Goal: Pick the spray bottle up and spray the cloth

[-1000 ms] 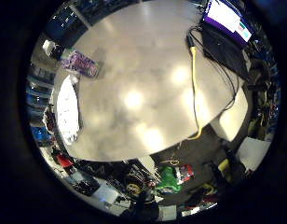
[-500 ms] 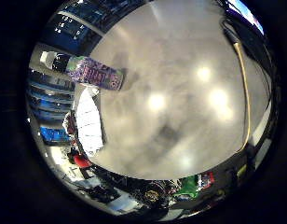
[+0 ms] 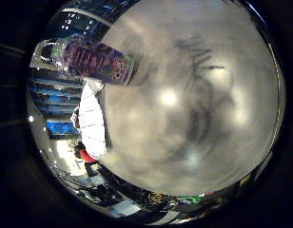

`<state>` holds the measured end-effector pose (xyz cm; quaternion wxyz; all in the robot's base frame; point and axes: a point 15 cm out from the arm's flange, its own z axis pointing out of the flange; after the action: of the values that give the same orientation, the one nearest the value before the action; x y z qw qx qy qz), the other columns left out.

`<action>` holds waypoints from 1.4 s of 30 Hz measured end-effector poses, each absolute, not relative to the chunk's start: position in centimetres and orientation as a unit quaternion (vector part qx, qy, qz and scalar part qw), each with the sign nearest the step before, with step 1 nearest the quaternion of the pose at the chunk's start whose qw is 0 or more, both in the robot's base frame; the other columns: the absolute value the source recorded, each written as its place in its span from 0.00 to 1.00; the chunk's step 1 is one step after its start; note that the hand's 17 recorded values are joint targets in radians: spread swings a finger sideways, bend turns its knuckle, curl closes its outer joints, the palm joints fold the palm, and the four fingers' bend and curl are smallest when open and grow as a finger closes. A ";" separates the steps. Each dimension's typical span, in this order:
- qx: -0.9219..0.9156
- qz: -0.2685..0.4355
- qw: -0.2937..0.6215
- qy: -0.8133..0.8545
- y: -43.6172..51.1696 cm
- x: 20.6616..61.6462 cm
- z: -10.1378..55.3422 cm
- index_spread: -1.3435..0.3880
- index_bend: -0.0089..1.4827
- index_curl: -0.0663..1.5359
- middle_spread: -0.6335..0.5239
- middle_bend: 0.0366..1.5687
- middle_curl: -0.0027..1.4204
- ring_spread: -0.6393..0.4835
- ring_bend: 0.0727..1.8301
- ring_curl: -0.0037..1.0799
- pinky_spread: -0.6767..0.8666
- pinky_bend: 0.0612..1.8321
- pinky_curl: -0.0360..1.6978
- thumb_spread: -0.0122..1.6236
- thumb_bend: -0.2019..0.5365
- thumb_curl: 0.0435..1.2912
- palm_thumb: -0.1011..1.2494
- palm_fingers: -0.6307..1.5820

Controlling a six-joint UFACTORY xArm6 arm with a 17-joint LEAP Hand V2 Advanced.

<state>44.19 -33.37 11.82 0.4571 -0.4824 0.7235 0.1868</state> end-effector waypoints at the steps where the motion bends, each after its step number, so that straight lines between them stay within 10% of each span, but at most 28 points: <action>1: -0.484 0.188 0.457 0.722 -33.2 44.6 11.8 0.66 0.11 0.20 0.61 0.13 0.24 0.68 0.15 0.24 0.72 0.26 0.19 0.57 0.23 0.19 0.33 0.32; 26: -0.526 0.223 0.459 0.680 -25.7 51.9 10.2 0.65 0.12 0.21 0.55 0.21 0.27 0.57 0.22 0.25 0.69 0.22 0.17 0.58 0.24 0.20 0.38 0.44; 31: -0.531 0.226 0.457 0.677 -24.4 53.6 10.3 0.62 0.13 0.23 0.46 0.30 0.31 0.49 0.31 0.28 0.59 0.20 0.15 0.58 0.24 0.20 0.41 0.56; 42: -0.539 0.217 0.445 0.682 -22.5 55.7 9.5 0.48 0.25 0.36 0.26 0.47 0.52 0.29 0.59 0.53 0.18 0.51 0.27 0.58 0.26 0.22 0.54 0.74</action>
<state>55.71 -22.53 9.45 0.4450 -0.5388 0.6817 0.2169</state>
